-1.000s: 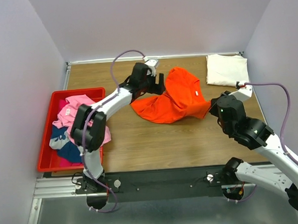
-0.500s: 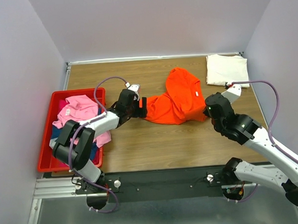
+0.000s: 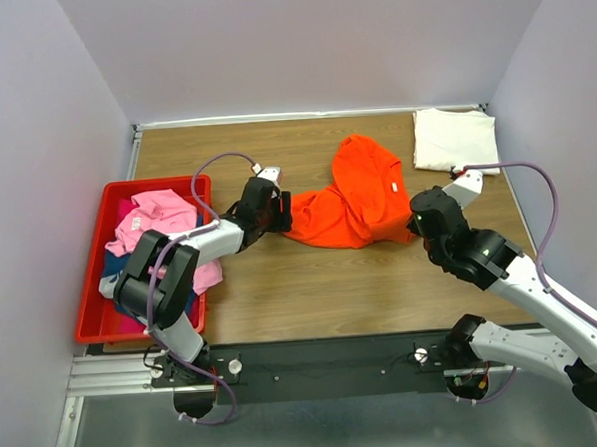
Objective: Fold and stack the t-shirts
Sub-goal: Flatten the tshirt out
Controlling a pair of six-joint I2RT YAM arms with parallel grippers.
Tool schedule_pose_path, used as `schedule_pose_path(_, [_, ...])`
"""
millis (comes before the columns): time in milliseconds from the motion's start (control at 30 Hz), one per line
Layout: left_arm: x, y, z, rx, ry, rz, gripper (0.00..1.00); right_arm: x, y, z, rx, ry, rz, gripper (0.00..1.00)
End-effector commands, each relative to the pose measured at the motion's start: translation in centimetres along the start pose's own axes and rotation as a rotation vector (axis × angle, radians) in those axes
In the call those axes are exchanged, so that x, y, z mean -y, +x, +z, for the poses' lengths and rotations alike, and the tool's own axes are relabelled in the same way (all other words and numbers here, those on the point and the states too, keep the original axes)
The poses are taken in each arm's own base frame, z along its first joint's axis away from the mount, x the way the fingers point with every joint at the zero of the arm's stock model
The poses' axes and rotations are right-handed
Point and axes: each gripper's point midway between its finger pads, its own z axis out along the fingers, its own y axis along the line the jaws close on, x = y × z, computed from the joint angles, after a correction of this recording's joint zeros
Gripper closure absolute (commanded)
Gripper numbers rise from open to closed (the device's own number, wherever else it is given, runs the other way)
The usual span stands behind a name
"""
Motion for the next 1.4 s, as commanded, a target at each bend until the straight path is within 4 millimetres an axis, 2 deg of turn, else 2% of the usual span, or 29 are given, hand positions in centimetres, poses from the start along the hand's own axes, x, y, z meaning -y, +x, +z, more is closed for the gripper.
schedule_pose_path(0, [-0.2,-0.4,1.1,0.012,-0.022,-0.001,0.35,0.1,-0.2,-0.3,0.01,-0.011,0.029,1.0])
schedule_pose_path(100, [-0.5,-0.1,1.3,0.006,-0.037,-0.002,0.51,0.2,-0.4,-0.6,0.015,-0.019,0.035,1.0])
schedule_pose_path(133, [-0.5,-0.2,1.3,0.009,-0.037,-0.004,0.68,0.2,-0.5,-0.6,0.017,-0.018,0.036,1.0])
schedule_pose_path(267, [-0.5,-1.4,0.6,0.043,-0.047,0.0,0.98,0.3,-0.6,-0.6,0.022,-0.015,0.034,1.0])
schedule_pose_path(367, [-0.3,-3.0,-0.9,0.064,-0.052,0.006,1.0,0.3,-0.9,-0.7,0.032,-0.014,0.03,1.0])
schedule_pose_path(467, [0.7,-5.6,-3.8,0.121,-0.022,0.006,1.0,0.4,-2.0,-1.0,0.058,-0.012,0.027,1.0])
schedule_pose_path(500, [1.2,-7.4,-5.6,0.178,-0.003,0.0,1.0,0.4,-2.5,-1.2,0.07,-0.015,0.032,1.0])
schedule_pose_path(533, [1.3,-7.7,-6.5,0.18,-0.002,-0.006,1.0,0.3,-2.9,-1.4,0.079,-0.018,0.035,1.0])
schedule_pose_path(600, [1.9,-9.6,-9.1,0.245,0.023,-0.017,1.0,0.5,-3.7,-1.8,0.101,-0.017,0.042,1.0])
schedule_pose_path(700, [1.9,-10.6,-11.2,0.291,0.029,-0.029,1.0,0.6,-4.9,-2.2,0.129,-0.016,0.042,1.0])
schedule_pose_path(833, [1.8,-10.6,-11.7,0.272,0.017,-0.022,1.0,0.7,-5.9,-2.7,0.152,-0.018,0.05,1.0])
schedule_pose_path(1033, [3.4,-15.5,-14.6,0.406,0.068,-0.023,1.0,1.3,-8.2,-3.5,0.217,0.013,0.066,1.0])
schedule_pose_path(1100, [4.2,-15.9,-13.8,0.384,0.096,0.007,1.0,2.0,-8.5,-3.3,0.244,0.061,0.056,1.0])
schedule_pose_path(1167, [4.5,-14.2,-9.0,0.258,0.097,0.047,1.0,3.1,-8.9,-3.1,0.283,0.125,0.042,1.0])
schedule_pose_path(1233, [4.4,-13.8,-6.4,0.214,0.082,0.059,1.0,4.1,-9.0,-3.1,0.312,0.172,0.036,1.0])
schedule_pose_path(1267, [4.3,-14.8,-5.6,0.222,0.06,0.068,1.0,4.5,-9.3,-3.3,0.327,0.19,0.039,1.0])
schedule_pose_path(1300, [3.6,-13.8,-3.2,0.179,0.029,0.07,1.0,5.0,-9.7,-3.5,0.348,0.213,0.043,1.0])
schedule_pose_path(1333, [3.2,-14.0,-2.3,0.177,0.009,0.069,1.0,5.5,-10.1,-4.0,0.363,0.211,0.068,1.0])
schedule_pose_path(1367, [3.3,-15.4,-1.7,0.203,0.006,0.07,1.0,5.8,-10.5,-4.4,0.377,0.212,0.091,1.0])
